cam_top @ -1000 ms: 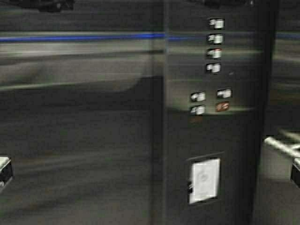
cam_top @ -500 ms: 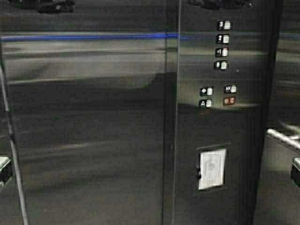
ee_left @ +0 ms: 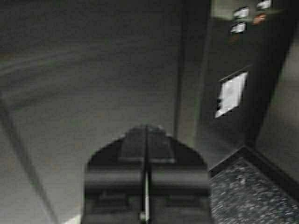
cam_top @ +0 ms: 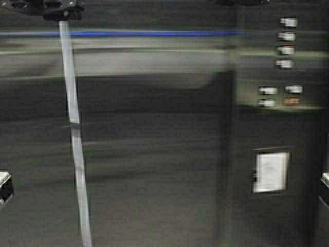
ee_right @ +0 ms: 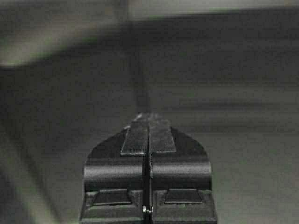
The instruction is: Navigate to elevator, push the call button, then enter the elevator
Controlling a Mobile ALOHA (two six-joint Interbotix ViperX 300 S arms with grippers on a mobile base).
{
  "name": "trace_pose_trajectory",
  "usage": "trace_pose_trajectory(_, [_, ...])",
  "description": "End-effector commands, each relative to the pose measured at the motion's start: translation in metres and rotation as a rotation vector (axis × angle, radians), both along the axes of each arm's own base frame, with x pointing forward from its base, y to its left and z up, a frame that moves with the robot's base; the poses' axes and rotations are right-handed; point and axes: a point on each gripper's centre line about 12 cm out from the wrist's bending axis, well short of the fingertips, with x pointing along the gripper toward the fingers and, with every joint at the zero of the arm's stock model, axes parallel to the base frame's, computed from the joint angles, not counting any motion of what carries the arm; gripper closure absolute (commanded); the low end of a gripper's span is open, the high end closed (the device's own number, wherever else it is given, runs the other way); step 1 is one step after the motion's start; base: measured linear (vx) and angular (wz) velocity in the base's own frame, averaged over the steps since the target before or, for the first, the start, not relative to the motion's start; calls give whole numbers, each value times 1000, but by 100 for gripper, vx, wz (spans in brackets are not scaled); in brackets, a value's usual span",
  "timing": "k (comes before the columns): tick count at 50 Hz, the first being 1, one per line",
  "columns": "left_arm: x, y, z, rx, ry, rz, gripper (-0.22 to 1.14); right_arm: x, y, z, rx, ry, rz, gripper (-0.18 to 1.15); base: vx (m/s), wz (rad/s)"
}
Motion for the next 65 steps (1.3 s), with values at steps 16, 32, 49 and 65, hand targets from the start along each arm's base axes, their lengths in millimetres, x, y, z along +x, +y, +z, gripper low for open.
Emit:
trace_pose_trajectory(16, [14, -4, 2, -4, 8, 4, 89, -5, 0, 4, -71, 71, -26, 91, -21, 36])
trace_pose_trajectory(32, [17, 15, 8, -18, -10, 74, 89, -8, -19, 38, -289, 117, -136, 91, -19, 12])
trace_pose_trajectory(49, [-6, 31, 16, -67, -42, 132, 89, -26, -31, 60, -299, 34, -157, 91, -10, -9])
trace_pose_trajectory(65, [-6, 31, 18, -71, -46, 133, 89, -27, -30, 63, -282, 11, -150, 91, -7, -6])
